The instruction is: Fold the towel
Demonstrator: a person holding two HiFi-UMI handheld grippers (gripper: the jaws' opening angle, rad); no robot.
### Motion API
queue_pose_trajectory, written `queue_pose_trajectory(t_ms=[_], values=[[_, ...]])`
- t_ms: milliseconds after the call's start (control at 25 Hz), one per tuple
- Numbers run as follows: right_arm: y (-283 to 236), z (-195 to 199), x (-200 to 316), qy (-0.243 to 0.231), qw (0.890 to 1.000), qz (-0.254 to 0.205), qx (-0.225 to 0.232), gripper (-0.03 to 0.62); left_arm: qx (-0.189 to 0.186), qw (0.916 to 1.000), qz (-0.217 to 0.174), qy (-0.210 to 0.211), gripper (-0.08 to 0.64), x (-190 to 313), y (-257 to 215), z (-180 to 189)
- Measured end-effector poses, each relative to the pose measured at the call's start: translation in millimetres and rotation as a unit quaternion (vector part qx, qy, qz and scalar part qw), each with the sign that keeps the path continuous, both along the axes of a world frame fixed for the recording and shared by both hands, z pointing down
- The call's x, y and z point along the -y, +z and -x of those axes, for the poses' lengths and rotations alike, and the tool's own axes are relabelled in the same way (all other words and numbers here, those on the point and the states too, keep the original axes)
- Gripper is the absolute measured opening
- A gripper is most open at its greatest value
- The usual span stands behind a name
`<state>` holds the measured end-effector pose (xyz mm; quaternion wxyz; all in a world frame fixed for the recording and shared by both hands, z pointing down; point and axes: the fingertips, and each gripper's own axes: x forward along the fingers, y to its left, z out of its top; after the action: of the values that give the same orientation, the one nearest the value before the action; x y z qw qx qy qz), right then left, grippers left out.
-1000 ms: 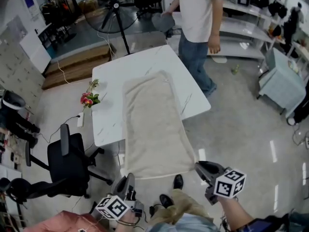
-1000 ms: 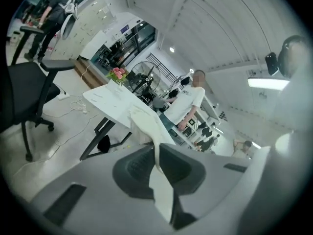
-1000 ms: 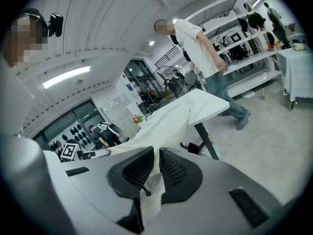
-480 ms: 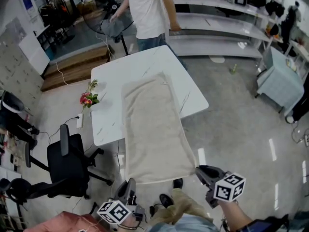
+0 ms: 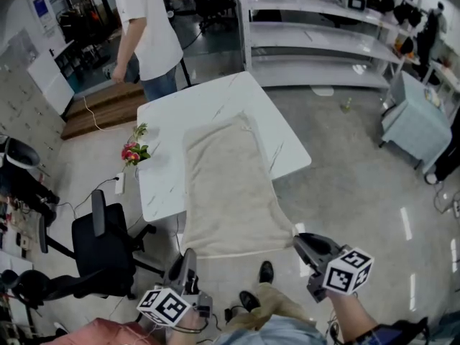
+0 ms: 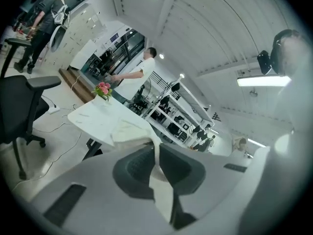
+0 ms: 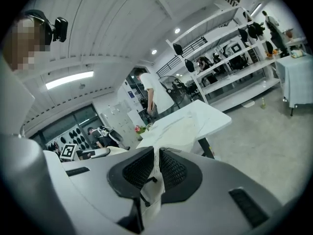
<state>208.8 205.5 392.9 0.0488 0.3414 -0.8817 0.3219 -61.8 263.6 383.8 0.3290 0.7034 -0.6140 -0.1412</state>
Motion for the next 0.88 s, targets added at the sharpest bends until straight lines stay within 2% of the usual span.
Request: queue_pose_trajectory(t_ms=[200, 480, 880], values=[[-36.8, 16.9, 37.6, -0.003, 0.999, -0.037, 0.016, 0.051, 0.012, 0.9994, -0.032, -0.010, 0.029, 37.5, -35.5, 12.9], [-86.4, 33.3, 122.8, -0.002, 0.996, -0.082, 0.037, 0.049, 0.042, 0.9964, -0.070, -0.025, 0.029, 115.0, -79.4, 23.0], [-118.7, 59.5, 223.6, -0.014, 0.991, -0.124, 0.046, 0.049, 0.098, 0.9883, -0.095, -0.067, 0.029, 201.3, -110.2, 47.3]])
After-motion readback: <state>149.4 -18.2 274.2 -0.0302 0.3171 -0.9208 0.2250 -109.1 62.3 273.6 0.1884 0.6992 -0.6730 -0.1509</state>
